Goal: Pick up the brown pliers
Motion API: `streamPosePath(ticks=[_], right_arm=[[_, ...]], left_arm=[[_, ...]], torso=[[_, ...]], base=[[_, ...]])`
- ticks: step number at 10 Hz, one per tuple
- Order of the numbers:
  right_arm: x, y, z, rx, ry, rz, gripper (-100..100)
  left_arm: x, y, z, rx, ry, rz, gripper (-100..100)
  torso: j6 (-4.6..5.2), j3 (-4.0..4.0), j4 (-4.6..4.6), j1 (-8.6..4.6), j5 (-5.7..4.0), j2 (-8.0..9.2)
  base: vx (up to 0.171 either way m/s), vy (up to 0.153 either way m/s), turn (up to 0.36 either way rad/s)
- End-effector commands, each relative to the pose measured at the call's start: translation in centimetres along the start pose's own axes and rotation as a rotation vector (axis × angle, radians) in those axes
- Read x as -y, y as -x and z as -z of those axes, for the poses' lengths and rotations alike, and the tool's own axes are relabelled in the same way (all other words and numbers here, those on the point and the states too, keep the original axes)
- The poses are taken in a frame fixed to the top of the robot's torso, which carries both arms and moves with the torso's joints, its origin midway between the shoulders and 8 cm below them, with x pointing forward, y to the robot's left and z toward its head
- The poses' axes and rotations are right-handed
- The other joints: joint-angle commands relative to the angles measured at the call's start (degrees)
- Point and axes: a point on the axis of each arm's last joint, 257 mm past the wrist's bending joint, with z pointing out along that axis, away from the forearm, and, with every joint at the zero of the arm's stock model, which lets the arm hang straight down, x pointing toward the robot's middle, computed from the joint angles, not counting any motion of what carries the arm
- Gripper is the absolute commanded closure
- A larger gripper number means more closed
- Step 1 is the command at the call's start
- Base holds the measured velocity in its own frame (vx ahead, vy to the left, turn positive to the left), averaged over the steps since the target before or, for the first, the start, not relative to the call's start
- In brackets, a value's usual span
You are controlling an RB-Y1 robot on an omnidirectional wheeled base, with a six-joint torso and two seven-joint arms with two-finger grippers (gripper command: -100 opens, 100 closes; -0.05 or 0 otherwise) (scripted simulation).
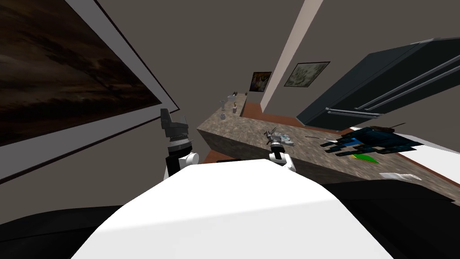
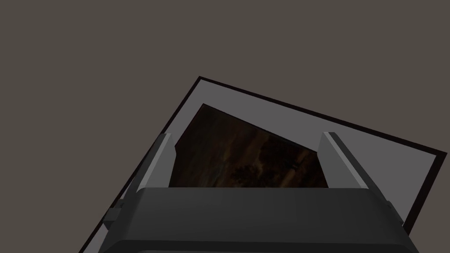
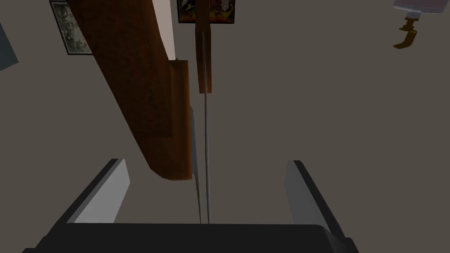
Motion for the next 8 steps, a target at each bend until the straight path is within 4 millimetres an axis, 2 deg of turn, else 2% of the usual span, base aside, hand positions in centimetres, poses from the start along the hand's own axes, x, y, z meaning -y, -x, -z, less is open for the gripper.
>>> streamPosePath(ticks=[1, 5, 6, 7, 8], right_arm=[[0.00, 0.00, 0.00, 0.000, 0.000, 0.000, 100], [0.18, -0.14, 0.06, -0.005, -0.006, 0.000, 100], [0.16, -0.11, 0.05, -0.004, -0.005, 0.000, 0], [0.15, -0.10, 0.05, -0.003, -0.005, 0.000, 100], [0.13, -0.07, 0.04, -0.003, -0.005, 0.000, 0]], left_arm=[[0.00, 0.00, 0.00, 0.000, 0.000, 0.000, 0], [0.00, 0.00, 0.00, 0.000, 0.000, 0.000, 0], [0.00, 0.00, 0.00, 0.000, 0.000, 0.000, 0], [0.00, 0.00, 0.00, 0.000, 0.000, 0.000, 0], [0.00, 0.00, 0.00, 0.000, 0.000, 0.000, 0]], torso=[[0.00, 0.00, 0.00, 0.00, 0.00, 0.00], [-0.11, 0.07, 0.04, -0.35, -0.18, 0.10], [-0.11, 0.05, 0.03, -0.40, -0.20, 0.07], [-0.11, 0.03, 0.02, -0.43, -0.21, 0.05], [-0.11, 0.02, 0.01, -0.45, -0.22, 0.03]], base=[[0.000, 0.000, 0.000], [0.000, 0.003, -0.005], [0.000, 0.000, 0.000], [0.000, 0.000, 0.000], [0.000, 0.000, 0.000]])
